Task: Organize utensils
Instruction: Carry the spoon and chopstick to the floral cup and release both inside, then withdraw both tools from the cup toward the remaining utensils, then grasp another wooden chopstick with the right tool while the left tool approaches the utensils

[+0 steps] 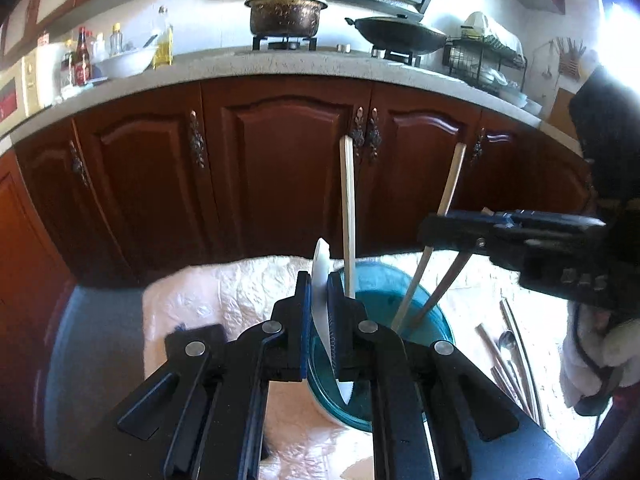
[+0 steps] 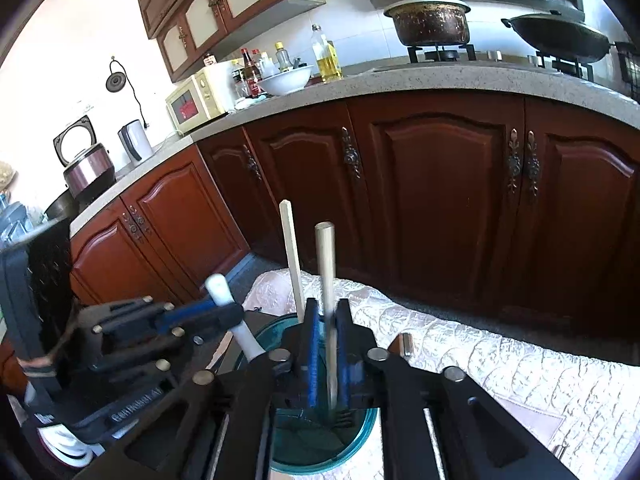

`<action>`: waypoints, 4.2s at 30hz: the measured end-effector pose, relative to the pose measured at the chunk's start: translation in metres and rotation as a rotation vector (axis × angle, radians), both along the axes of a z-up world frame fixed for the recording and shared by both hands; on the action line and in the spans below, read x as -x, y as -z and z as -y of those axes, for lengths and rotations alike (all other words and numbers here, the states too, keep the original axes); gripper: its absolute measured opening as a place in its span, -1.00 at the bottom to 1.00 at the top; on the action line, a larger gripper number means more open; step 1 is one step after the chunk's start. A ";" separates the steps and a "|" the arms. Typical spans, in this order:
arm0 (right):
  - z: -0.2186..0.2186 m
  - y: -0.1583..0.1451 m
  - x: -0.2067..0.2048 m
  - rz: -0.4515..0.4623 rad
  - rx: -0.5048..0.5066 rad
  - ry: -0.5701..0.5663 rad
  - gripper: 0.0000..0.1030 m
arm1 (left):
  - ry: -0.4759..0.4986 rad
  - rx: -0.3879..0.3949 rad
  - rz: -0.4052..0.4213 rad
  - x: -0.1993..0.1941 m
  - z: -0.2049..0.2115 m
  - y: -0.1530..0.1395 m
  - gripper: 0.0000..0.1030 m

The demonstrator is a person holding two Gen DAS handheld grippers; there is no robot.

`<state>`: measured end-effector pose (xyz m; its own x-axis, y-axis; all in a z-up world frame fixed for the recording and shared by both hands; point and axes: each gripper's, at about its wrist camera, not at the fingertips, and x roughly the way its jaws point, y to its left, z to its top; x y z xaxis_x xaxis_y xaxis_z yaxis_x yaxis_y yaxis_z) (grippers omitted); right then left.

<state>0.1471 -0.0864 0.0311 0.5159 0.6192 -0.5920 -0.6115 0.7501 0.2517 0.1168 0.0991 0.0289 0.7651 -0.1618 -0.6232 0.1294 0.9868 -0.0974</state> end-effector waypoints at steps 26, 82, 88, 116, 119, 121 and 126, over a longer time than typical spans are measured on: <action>0.057 -0.008 0.052 -0.030 0.013 0.084 -0.28 | -0.131 0.096 0.004 0.045 0.015 -0.009 -0.29; 0.240 0.083 0.099 -0.224 0.102 0.402 -0.33 | 0.099 0.107 -0.221 0.059 0.166 0.042 0.05; 0.232 0.126 0.072 -0.333 0.097 0.400 -0.58 | 0.104 0.108 -0.245 0.058 0.166 0.051 0.05; 0.298 0.141 0.052 -0.444 0.040 0.486 -0.57 | 0.112 0.155 -0.394 -0.020 0.199 0.101 0.04; 0.293 0.140 0.043 -0.437 0.054 0.475 -0.57 | 0.111 0.164 -0.411 -0.034 0.206 0.106 -0.01; 0.288 0.140 0.037 -0.430 0.074 0.470 -0.57 | 0.111 0.149 -0.419 -0.042 0.211 0.110 -0.08; 0.276 0.143 0.014 -0.430 0.114 0.464 -0.56 | 0.134 0.114 -0.454 -0.057 0.227 0.122 -0.32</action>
<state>0.1336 -0.3628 -0.1124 0.4167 0.3098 -0.8547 -0.0788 0.9489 0.3055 0.1740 -0.1278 -0.0930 0.3878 -0.3273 -0.8617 0.1745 0.9440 -0.2800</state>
